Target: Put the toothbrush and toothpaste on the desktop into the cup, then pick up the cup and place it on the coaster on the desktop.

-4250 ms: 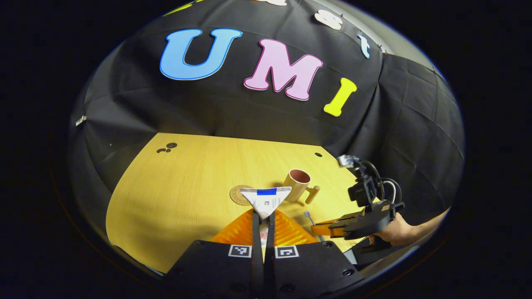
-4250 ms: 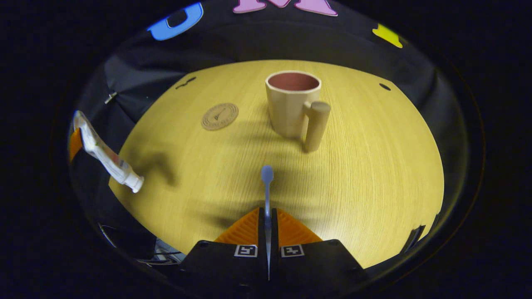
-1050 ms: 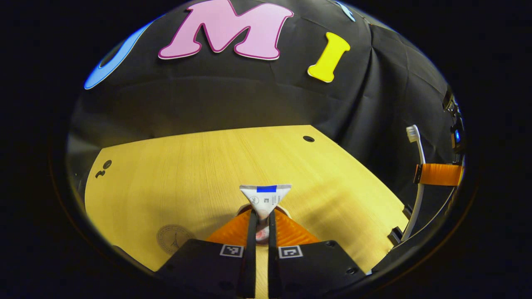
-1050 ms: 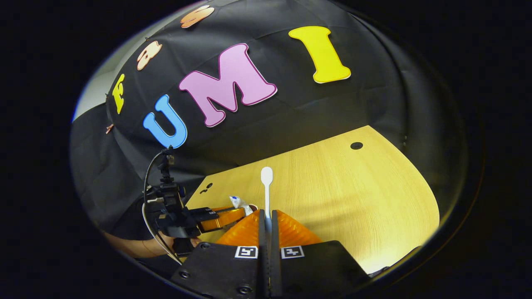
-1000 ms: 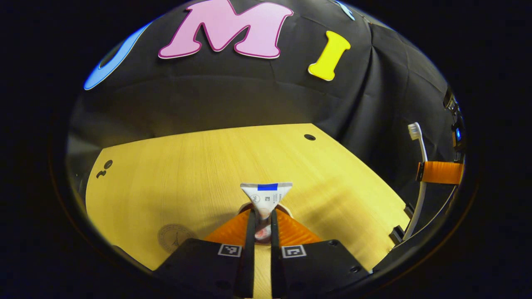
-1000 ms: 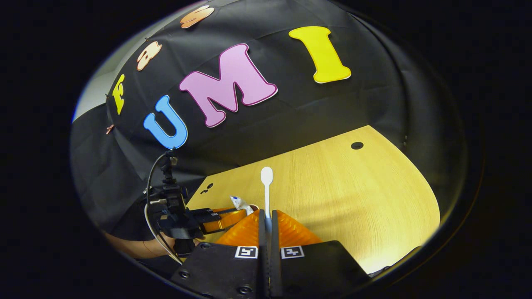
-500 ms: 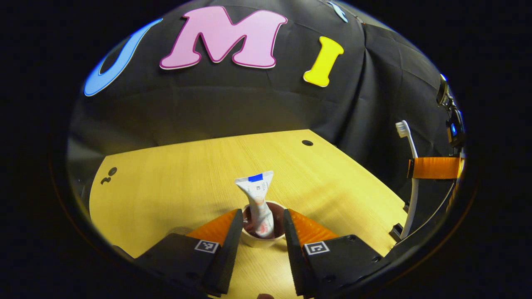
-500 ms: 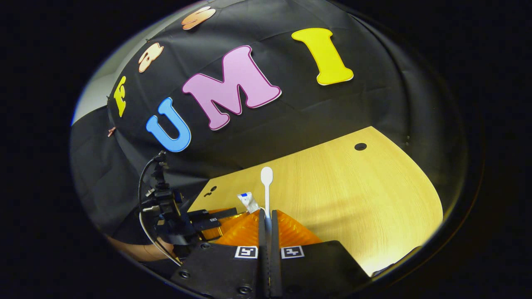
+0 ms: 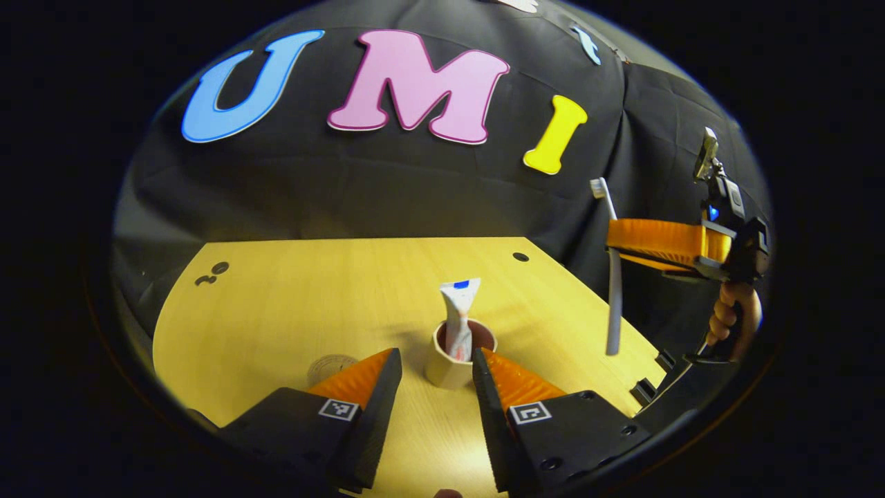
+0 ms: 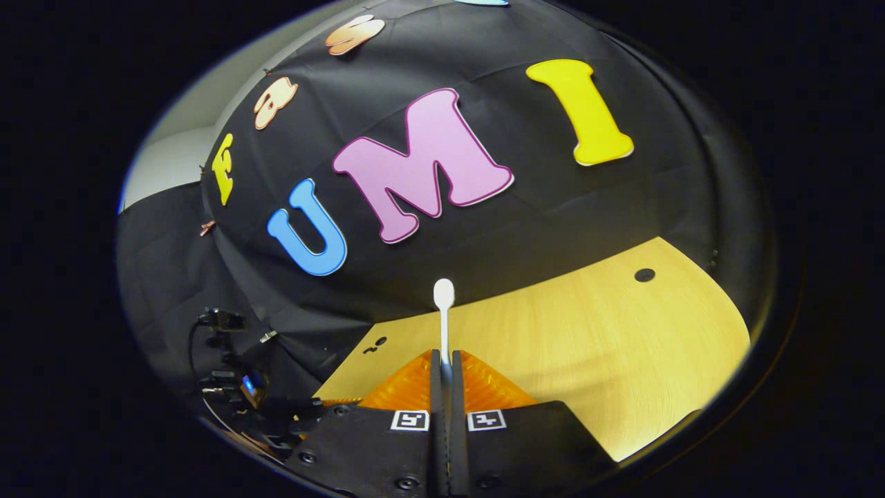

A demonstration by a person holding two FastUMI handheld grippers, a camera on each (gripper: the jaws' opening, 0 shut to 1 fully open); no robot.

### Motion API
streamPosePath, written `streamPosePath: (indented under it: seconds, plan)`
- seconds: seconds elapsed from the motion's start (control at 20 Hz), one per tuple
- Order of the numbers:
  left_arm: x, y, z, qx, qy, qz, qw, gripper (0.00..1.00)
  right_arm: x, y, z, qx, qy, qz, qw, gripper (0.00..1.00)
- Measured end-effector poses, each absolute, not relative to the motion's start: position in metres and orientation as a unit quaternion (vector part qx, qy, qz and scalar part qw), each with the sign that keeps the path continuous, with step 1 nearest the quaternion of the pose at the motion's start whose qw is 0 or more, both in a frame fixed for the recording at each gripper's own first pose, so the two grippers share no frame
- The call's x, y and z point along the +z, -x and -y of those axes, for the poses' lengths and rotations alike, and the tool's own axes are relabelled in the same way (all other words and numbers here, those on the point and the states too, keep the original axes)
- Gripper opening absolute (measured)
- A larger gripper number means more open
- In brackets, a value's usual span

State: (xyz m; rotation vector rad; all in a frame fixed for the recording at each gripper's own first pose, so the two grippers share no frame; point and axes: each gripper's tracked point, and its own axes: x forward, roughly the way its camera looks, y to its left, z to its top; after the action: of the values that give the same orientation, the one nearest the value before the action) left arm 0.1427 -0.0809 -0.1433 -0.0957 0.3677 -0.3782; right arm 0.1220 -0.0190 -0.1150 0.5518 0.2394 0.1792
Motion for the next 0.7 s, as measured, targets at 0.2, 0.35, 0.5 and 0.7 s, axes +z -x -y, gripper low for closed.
streamPosePath:
  seconds: [0.2,0.35,0.5,0.7]
  plan:
    - [-0.154,-0.123,0.056,-0.171,0.074,-0.188,0.964,0.65,-0.118,-0.157,0.001,0.107,-0.267,-0.096,0.953,0.05]
    - [-0.165,-0.111,0.041,-0.156,0.077,-0.19,0.966,0.65,-0.126,-0.175,-0.016,0.119,-0.254,-0.084,0.956,0.05]
    - [-0.181,-0.095,0.032,-0.144,0.079,-0.203,0.965,0.65,-0.132,-0.188,-0.03,0.133,-0.231,-0.065,0.962,0.05]
    - [-0.194,-0.075,0.029,-0.136,0.081,-0.216,0.963,0.65,-0.155,-0.205,-0.042,0.138,-0.195,-0.061,0.969,0.05]
